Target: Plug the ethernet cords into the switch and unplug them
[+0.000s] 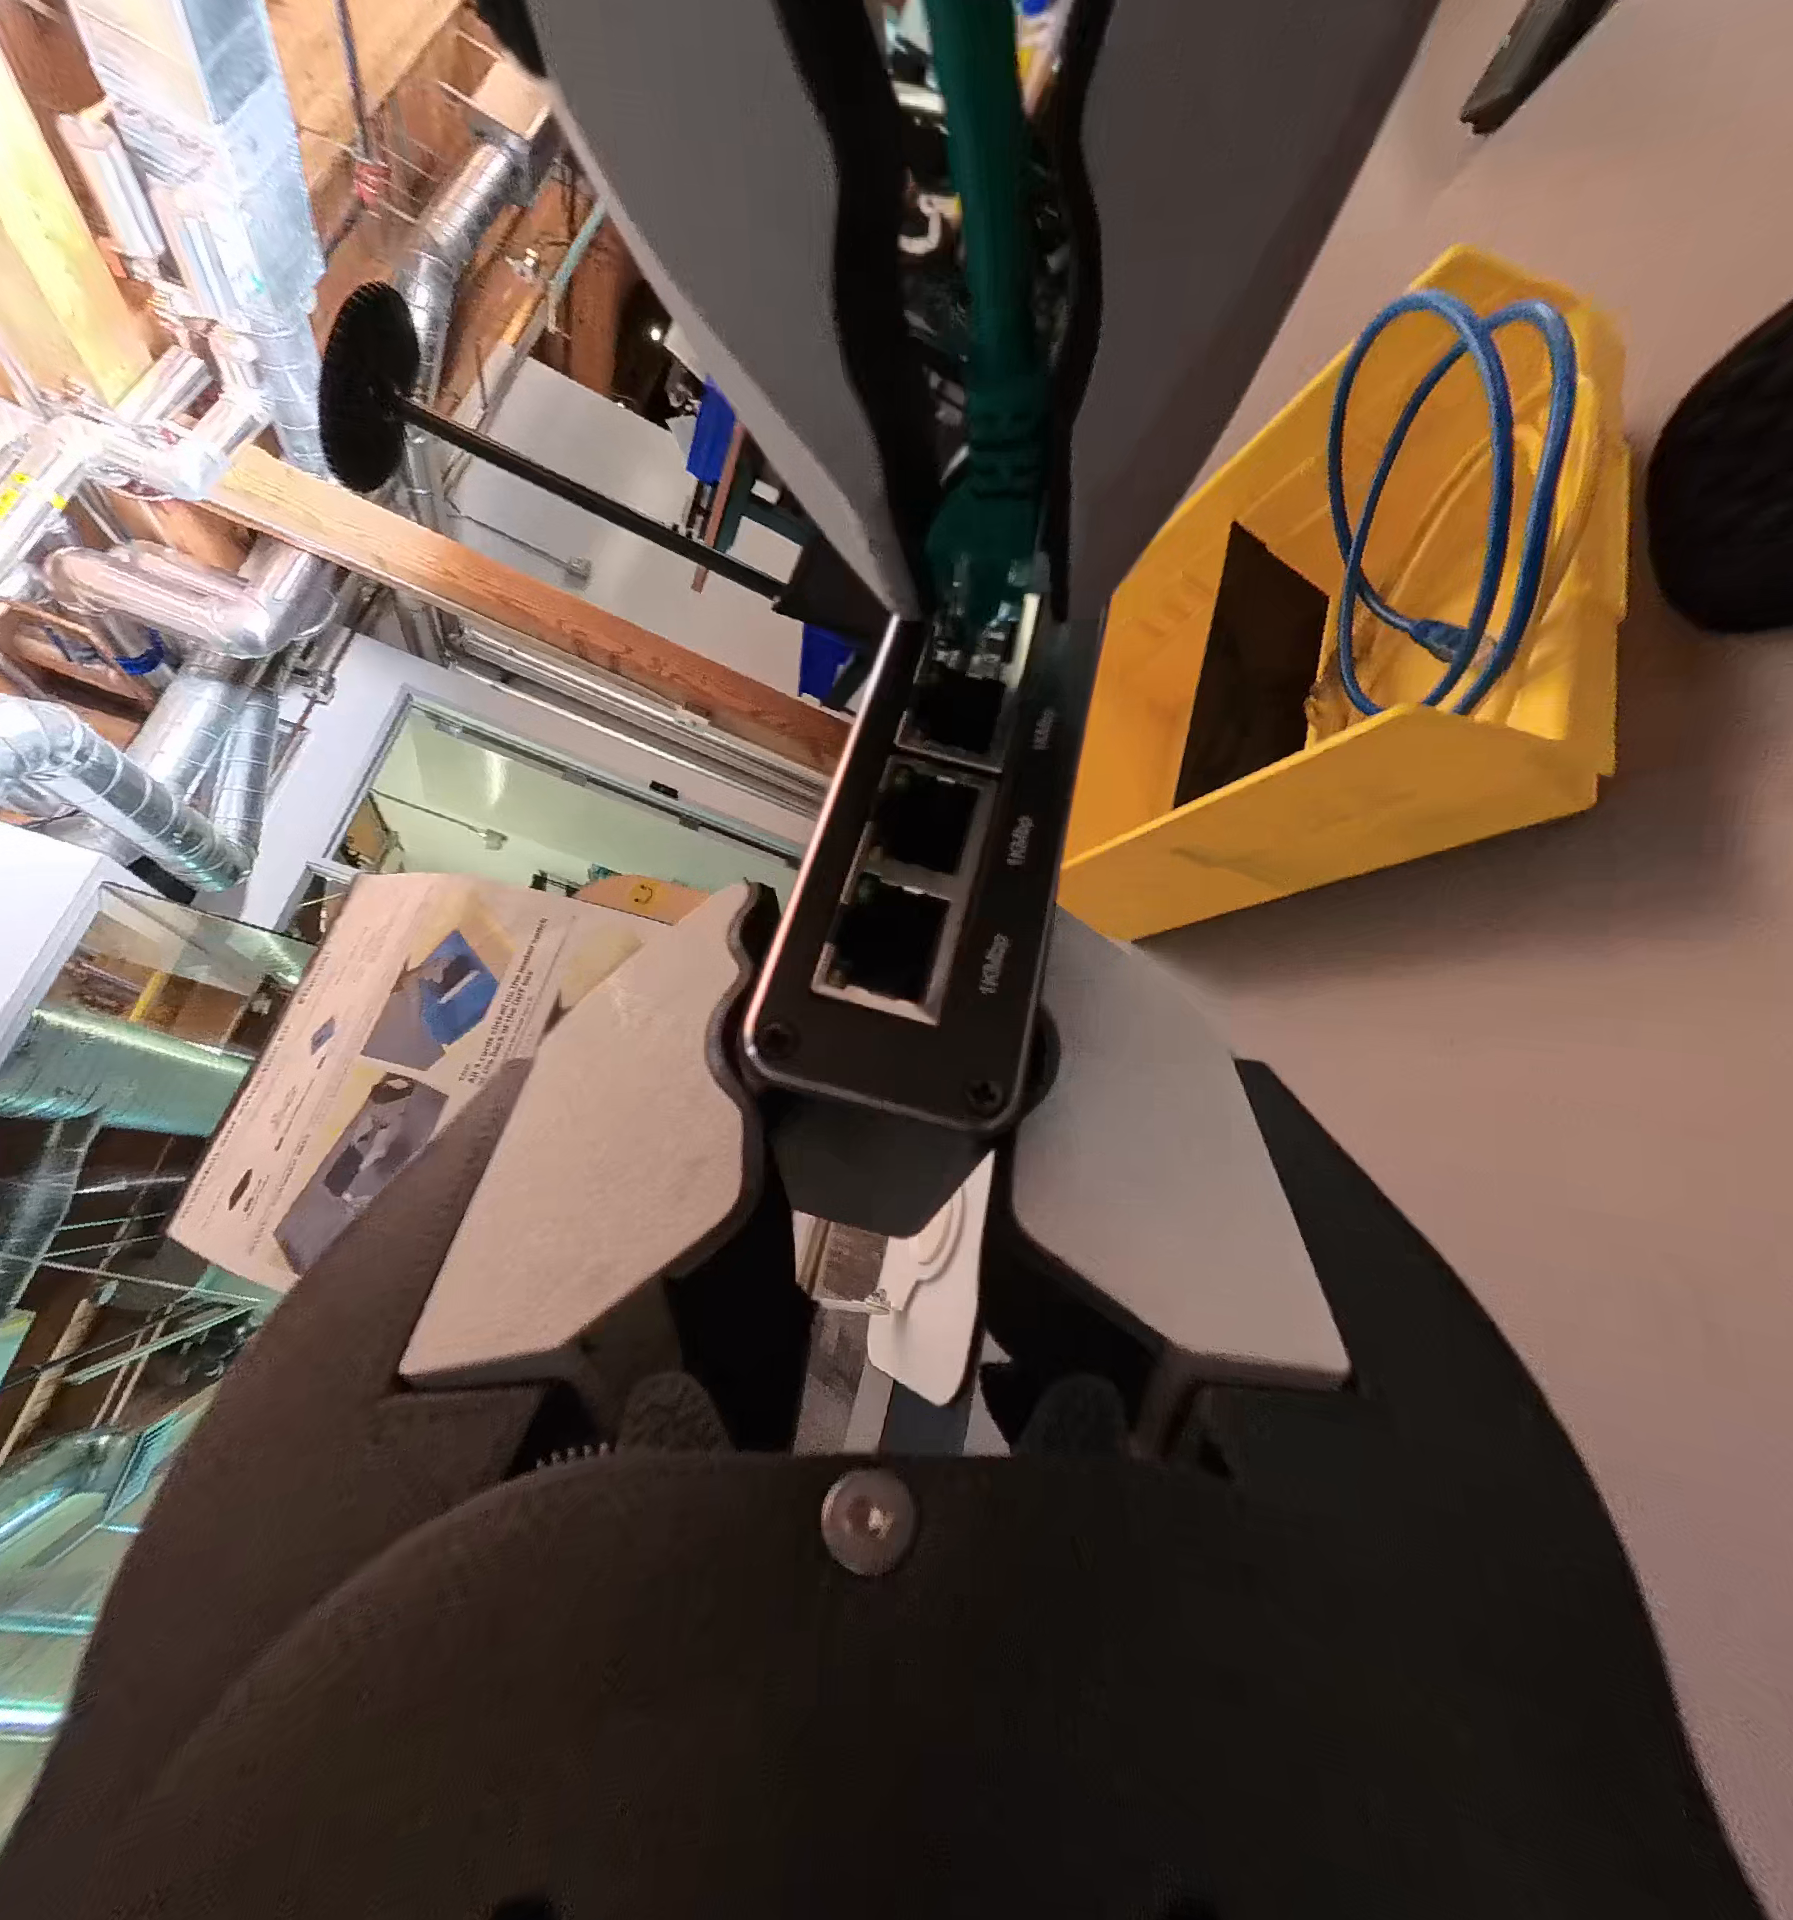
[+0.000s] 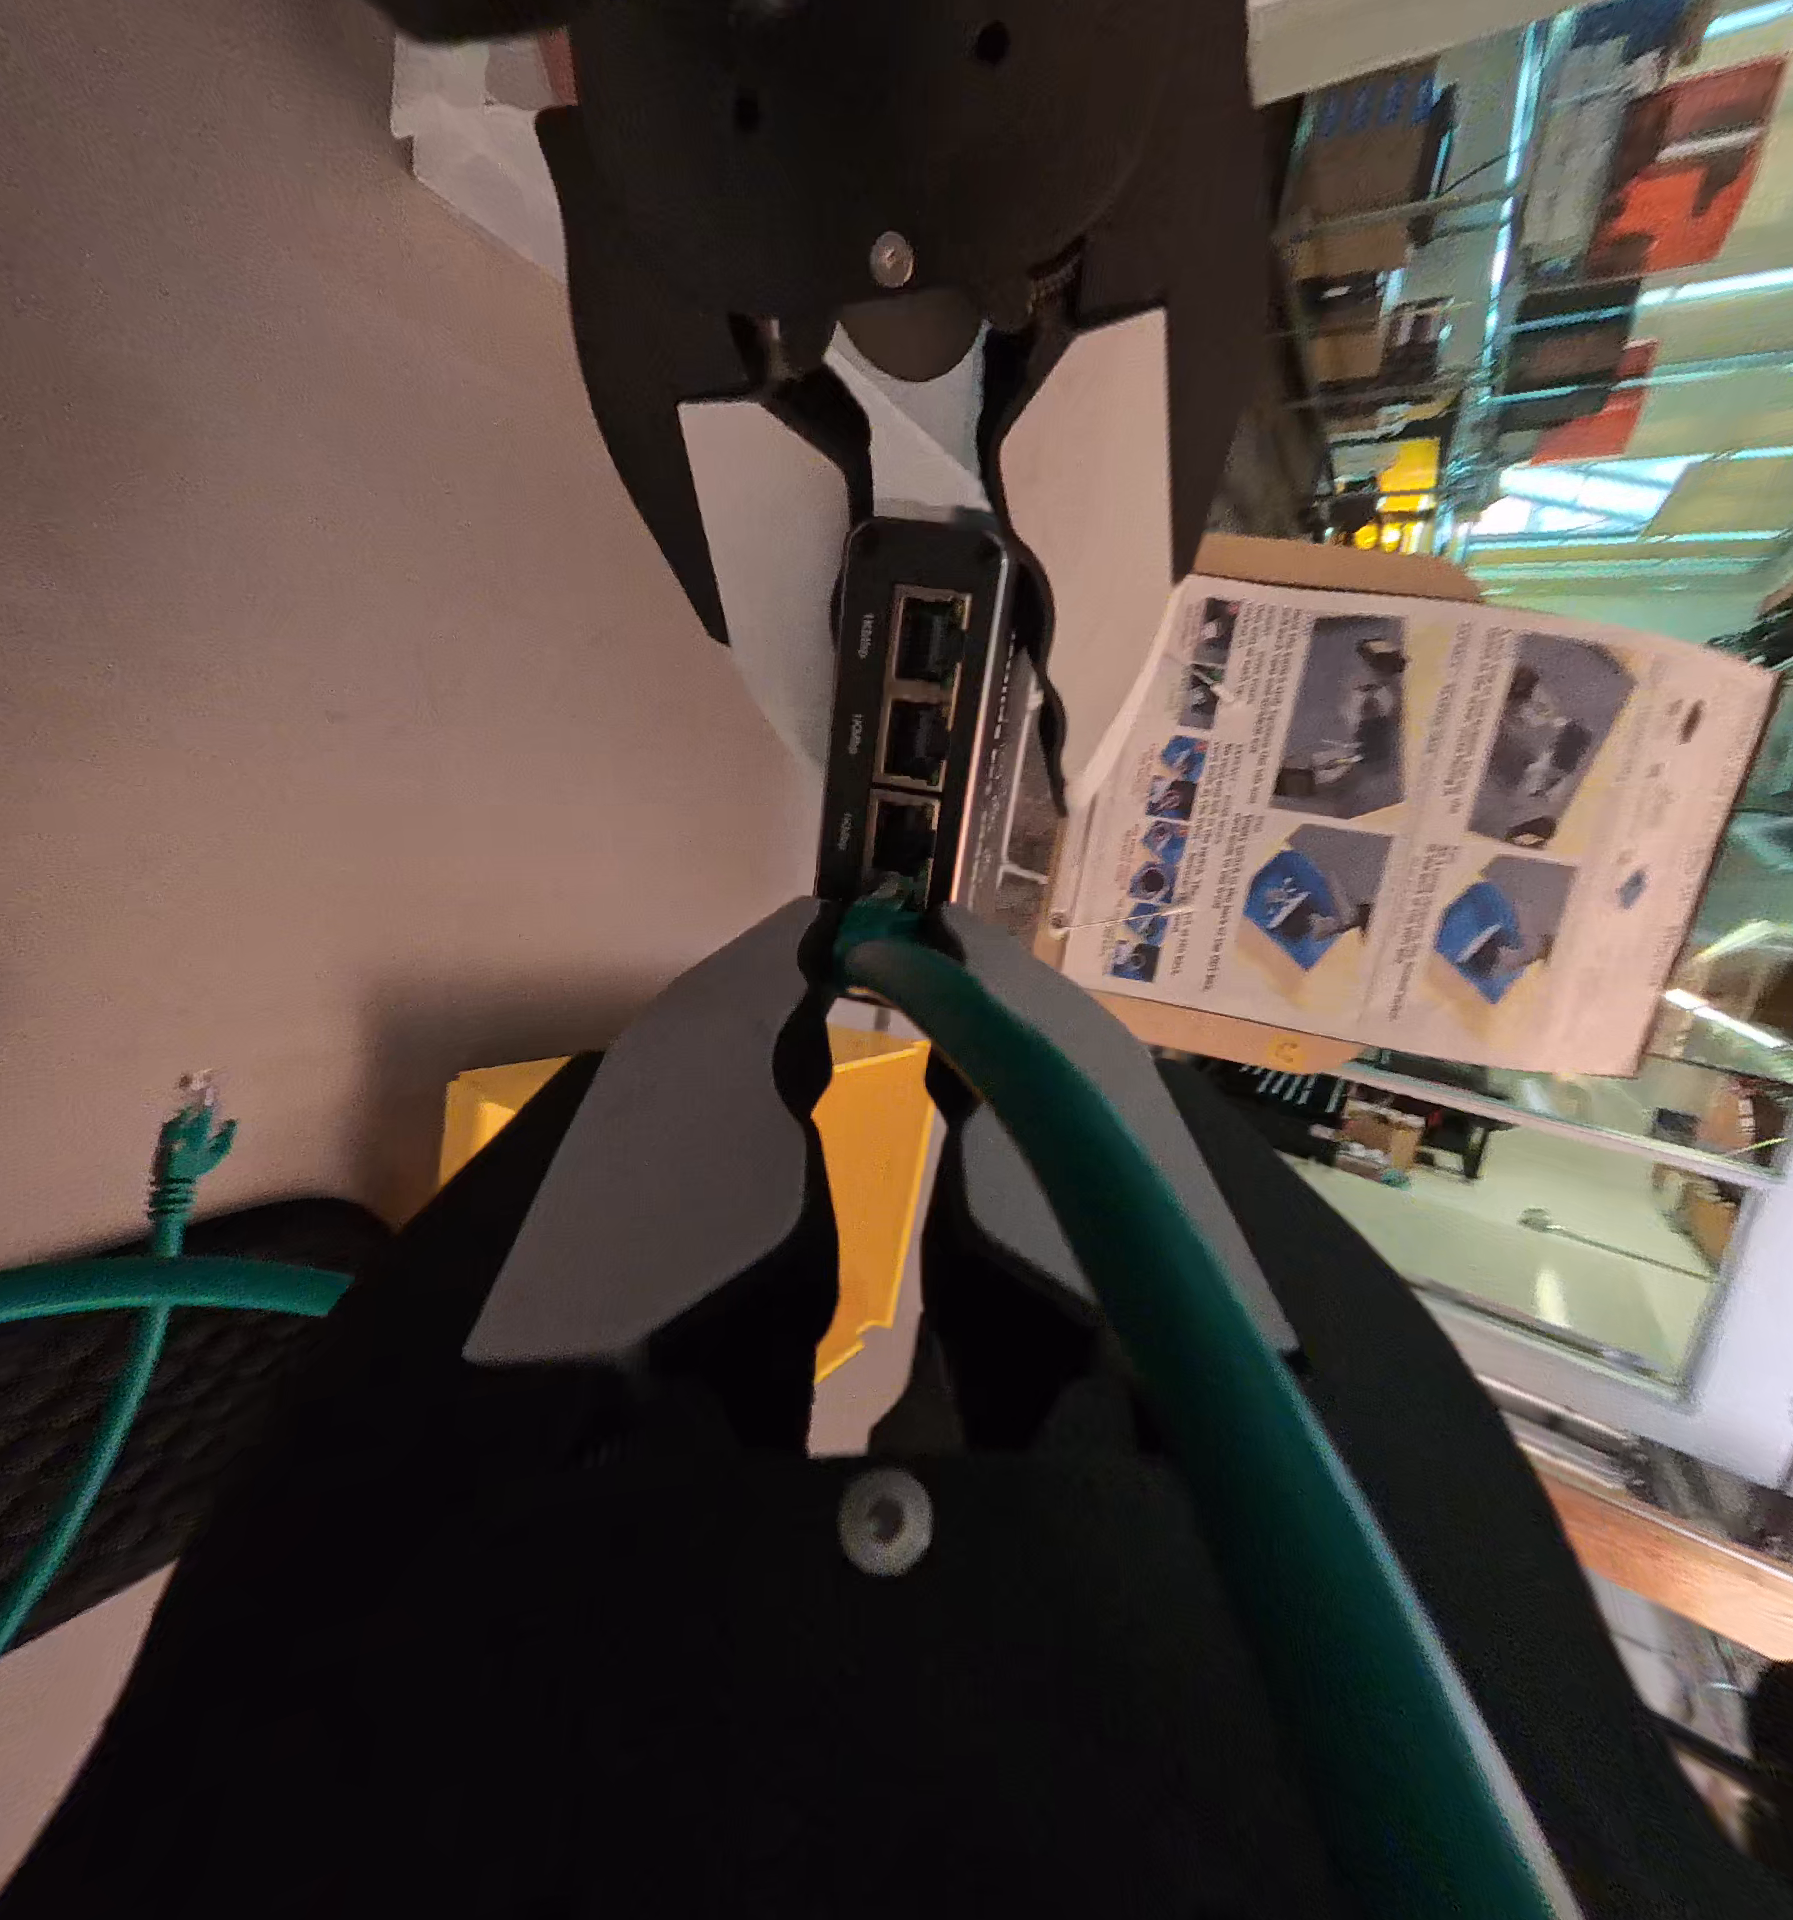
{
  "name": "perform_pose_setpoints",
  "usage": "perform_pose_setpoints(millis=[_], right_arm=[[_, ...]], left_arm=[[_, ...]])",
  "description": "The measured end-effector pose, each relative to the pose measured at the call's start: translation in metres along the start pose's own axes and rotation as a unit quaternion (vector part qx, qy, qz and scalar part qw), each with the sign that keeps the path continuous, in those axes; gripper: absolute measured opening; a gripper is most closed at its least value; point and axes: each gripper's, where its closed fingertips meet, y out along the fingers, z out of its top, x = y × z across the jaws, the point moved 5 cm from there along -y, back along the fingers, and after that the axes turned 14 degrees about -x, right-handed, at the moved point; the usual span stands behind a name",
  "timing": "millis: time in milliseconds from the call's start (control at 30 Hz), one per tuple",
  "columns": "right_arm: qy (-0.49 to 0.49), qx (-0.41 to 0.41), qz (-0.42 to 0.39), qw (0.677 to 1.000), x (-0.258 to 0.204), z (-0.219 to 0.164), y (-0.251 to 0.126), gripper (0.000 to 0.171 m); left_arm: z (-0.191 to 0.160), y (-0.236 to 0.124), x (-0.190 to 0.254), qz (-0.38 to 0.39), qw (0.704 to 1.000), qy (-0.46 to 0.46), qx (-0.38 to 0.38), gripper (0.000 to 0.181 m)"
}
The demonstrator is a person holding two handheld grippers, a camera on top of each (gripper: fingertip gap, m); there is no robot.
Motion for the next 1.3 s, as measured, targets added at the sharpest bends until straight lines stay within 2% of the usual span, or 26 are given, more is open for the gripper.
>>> perform_pose_setpoints(millis=[167, 300, 333, 367, 400, 433, 467, 533, 567, 600, 667, 700, 800, 933, 1033, 1200, 1300], right_arm=[[0.058, 0.028, 0.05, 0.997, 0.003, 0.001, 0.004, 0.016], [0.057, 0.02, 0.053, 0.997, 0.002, 0.004, 0.007, 0.016], [0.035, 0.065, 0.174, 0.982, -0.021, 0.015, 0.0, 0.016], [0.056, 0.079, 0.275, 0.956, -0.045, 0.029, 0.0, 0.016], [-0.01, 0.0, 0.22, 0.975, -0.056, 0.021, 0.019, 0.016], [-0.047, -0.017, 0.117, 0.992, -0.048, 0.01, 0.032, 0.016], [0.004, 0.018, 0.105, 0.994, -0.036, 0.008, 0.033, 0.017], [0.105, 0.066, 0.167, 0.978, -0.015, 0.006, 0.025, 0.017], [0.127, 0.083, 0.157, 0.976, -0.003, 0.002, 0.022, 0.017], [0.145, 0.088, 0.152, 0.974, 0.009, -0.006, 0.02, 0.017], [0.192, 0.077, 0.194, 0.959, 0.031, -0.028, 0.018, 0.014], [0.217, 0.075, 0.185, 0.955, 0.047, -0.042, 0.018, 0.013], [0.253, 0.063, 0.173, 0.95, 0.082, -0.094, 0.026, 0.014], [0.342, -0.024, 0.127, 0.931, 0.1, -0.172, 0.066, 0.015], [0.37, -0.09, 0.072, 0.922, 0.093, -0.21, 0.098, 0.015], [0.369, -0.203, 0.092, 0.902, 0.065, -0.238, 0.147, 0.015], [0.374, -0.226, 0.057, 0.898, 0.077, -0.242, 0.158, 0.015]], left_arm=[[-0.005, 0.002, -0.005, -0.011, 1.0, -0.007, -0.002, 0.044], [-0.012, 0.006, -0.007, -0.025, 0.999, -0.023, -0.016, 0.046], [-0.022, 0.008, -0.019, 0.02, 0.997, -0.046, -0.054, 0.038], [-0.039, 0.008, -0.043, 0.068, 0.99, -0.089, -0.086, 0.037], [-0.054, 0.001, -0.06, 0.035, 0.986, -0.142, -0.084, 0.037], [-0.057, -0.013, -0.075, -0.003, 0.979, -0.2, -0.034, 0.037], [-0.056, -0.029, -0.086, -0.012, 0.974, -0.226, 0.018, 0.037], [-0.061, -0.047, -0.1, 0.04, 0.973, -0.224, 0.029, 0.037], [-0.065, -0.048, -0.101, 0.038, 0.974, -0.223, 0.024, 0.037], [-0.068, -0.046, -0.1, 0.014, 0.972, -0.233, 0.018, 0.041], [-0.07, -0.041, -0.096, -0.037, 0.965, -0.261, 0.009, 0.037], [-0.068, -0.039, -0.093, -0.054, 0.964, -0.26, 0.01, 0.037], [-0.059, -0.035, -0.087, -0.042, 0.97, -0.241, 0.008, 0.037], [-0.048, -0.031, -0.076, -0.054, 0.974, -0.218, 0.0, 0.037], [-0.048, -0.025, -0.07, -0.057, 0.977, -0.207, -0.02, 0.037], [-0.053, -0.012, -0.062, -0.07, 0.976, -0.201, -0.044, 0.037], [-0.055, -0.007, -0.059, -0.068, 0.977, -0.192, -0.057, 0.037]])
